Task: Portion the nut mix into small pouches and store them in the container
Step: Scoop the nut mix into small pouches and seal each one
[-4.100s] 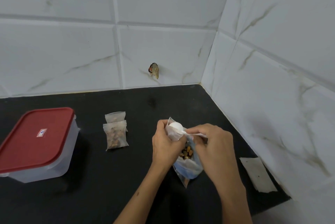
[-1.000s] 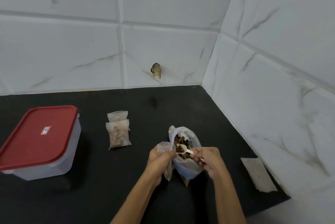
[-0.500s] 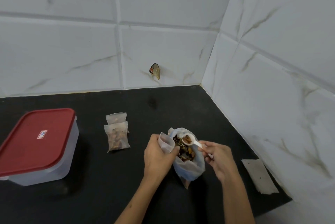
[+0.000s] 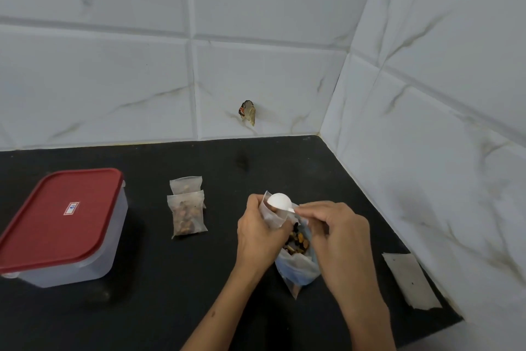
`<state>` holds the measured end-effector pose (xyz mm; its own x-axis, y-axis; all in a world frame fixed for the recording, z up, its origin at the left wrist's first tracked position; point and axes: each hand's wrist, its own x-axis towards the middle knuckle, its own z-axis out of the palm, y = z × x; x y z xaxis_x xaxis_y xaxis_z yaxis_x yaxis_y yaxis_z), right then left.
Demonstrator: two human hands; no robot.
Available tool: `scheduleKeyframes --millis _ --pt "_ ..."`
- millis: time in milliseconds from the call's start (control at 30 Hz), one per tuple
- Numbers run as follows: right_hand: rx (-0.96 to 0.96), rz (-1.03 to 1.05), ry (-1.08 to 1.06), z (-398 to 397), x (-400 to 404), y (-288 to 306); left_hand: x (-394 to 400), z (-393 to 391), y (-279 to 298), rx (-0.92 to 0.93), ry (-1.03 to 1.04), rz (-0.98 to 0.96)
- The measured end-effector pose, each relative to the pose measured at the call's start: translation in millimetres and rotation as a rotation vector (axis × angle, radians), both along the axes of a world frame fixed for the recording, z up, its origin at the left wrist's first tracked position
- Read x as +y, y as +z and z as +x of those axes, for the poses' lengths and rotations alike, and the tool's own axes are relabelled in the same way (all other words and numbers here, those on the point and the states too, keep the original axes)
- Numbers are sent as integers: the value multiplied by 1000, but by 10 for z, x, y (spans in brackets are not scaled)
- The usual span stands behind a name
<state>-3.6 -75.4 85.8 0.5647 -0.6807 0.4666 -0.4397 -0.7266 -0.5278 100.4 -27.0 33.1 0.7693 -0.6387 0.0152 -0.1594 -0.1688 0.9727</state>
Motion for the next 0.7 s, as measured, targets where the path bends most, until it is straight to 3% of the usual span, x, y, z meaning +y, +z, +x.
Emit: scheduleKeyframes --millis 167,333,567,700 --pt "-92 -4 13 -16 72 18 15 6 -36 13 -1 -33" --pt "-75 142 -7 -50 71 63 7 10 -57 12 2 -55" --pt "-340 720 -60 -123 -49 71 40 11 -93 28 -8 -43" --pt "-443 878 -122 -147 -121 -1 43 19 -123 29 -1 -20"
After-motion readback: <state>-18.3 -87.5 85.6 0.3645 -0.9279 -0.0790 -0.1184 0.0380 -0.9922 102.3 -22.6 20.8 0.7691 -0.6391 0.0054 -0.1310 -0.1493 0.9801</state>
